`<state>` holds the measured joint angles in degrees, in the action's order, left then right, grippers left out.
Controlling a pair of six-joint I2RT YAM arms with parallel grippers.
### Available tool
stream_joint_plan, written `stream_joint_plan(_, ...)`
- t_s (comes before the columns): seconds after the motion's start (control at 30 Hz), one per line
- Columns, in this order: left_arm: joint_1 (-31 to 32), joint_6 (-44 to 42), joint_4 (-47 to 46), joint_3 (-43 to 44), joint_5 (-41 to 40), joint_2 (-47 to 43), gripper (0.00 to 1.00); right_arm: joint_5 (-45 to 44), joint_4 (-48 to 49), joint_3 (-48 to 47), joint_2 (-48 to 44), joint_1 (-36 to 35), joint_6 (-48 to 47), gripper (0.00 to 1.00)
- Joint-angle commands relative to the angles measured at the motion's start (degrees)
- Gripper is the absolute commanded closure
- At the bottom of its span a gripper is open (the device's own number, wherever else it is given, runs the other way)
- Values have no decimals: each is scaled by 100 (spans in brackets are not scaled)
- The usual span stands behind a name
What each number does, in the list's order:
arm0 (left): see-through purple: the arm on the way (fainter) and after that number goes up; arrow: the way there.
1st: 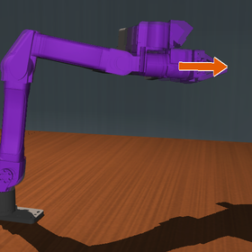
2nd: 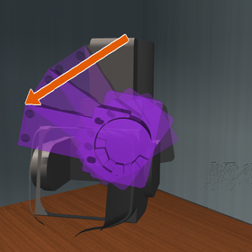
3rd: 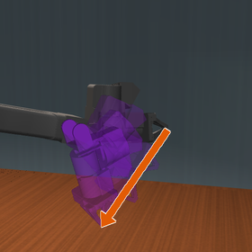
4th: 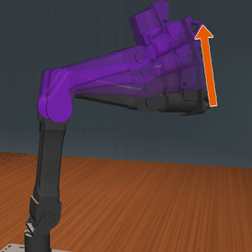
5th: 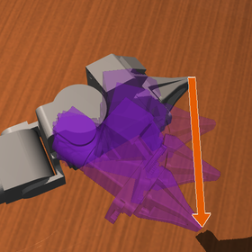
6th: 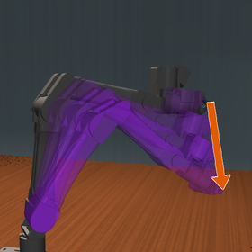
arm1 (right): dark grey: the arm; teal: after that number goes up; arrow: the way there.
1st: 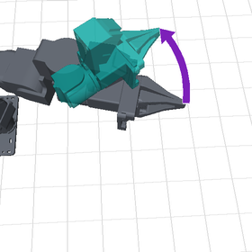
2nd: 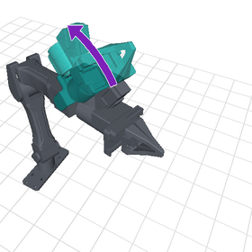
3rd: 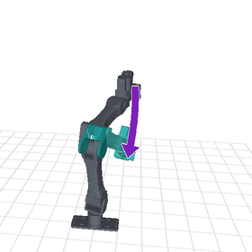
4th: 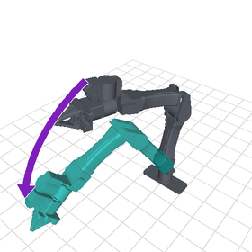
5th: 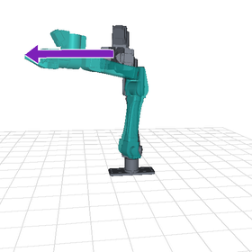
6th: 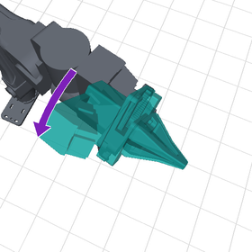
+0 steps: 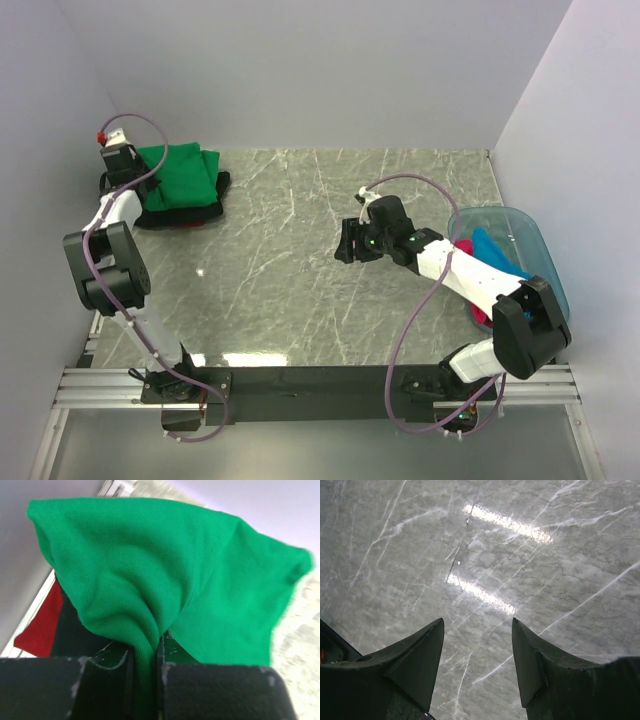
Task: Fold and stack the t-shirts
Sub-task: Neatly place the folded tshirt to the corner
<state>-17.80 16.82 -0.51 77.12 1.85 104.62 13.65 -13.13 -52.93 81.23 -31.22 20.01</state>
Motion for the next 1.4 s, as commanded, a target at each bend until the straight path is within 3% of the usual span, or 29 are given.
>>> stream_joint_plan(0.0, -22, 155, -310, 207, -536, 287, 97, 24, 126, -16, 59, 37, -94, 36)
stream_joint_plan(0.1, 49, 6, -344, 67, -712, 366, 82, 50, 135, -42, 86, 37, -94, 36)
stream_joint_plan(0.13, 118, -12, -292, 66, -930, 392, 63, 59, 117, -51, 77, 37, -85, 36)
stream_joint_plan(0.2, 171, 5, -160, 232, -1247, 472, 42, 94, 117, -60, 95, 29, -94, 36)
stream_joint_plan(0.23, 198, 49, 32, 320, -1361, 480, 23, 111, 117, -69, 86, 46, -94, 36)
stream_joint_plan(0.3, 251, 85, 253, 409, -1599, 358, 3, 129, 108, -69, 68, 29, -85, 36)
stream_joint_plan(0.43, 514, 138, 377, 295, -2125, -169, 1, 77, 74, -86, -11, 37, -94, 36)
stream_joint_plan(0.7, 1321, 252, 569, -258, -4023, -1742, 1, -169, -58, -139, -265, 37, -120, 35)
stream_joint_plan(0.8, 1673, 330, 806, -530, -4262, -2217, 1, -205, -58, -139, -353, 64, -138, 34)
stream_joint_plan(1.03, 2597, 708, 1070, -1866, -3780, -3473, 1, -600, -15, 19, -775, 143, -322, 33)
stream_joint_plan(1.2, 3211, 534, 922, -2963, -2683, -4352, 1, -1048, 64, 335, -1398, 283, -410, 29)
stream_joint_plan(1.37, 3441, 603, 466, -3712, -1708, -5239, 1, -1320, 292, 669, -2057, 397, -480, 26)
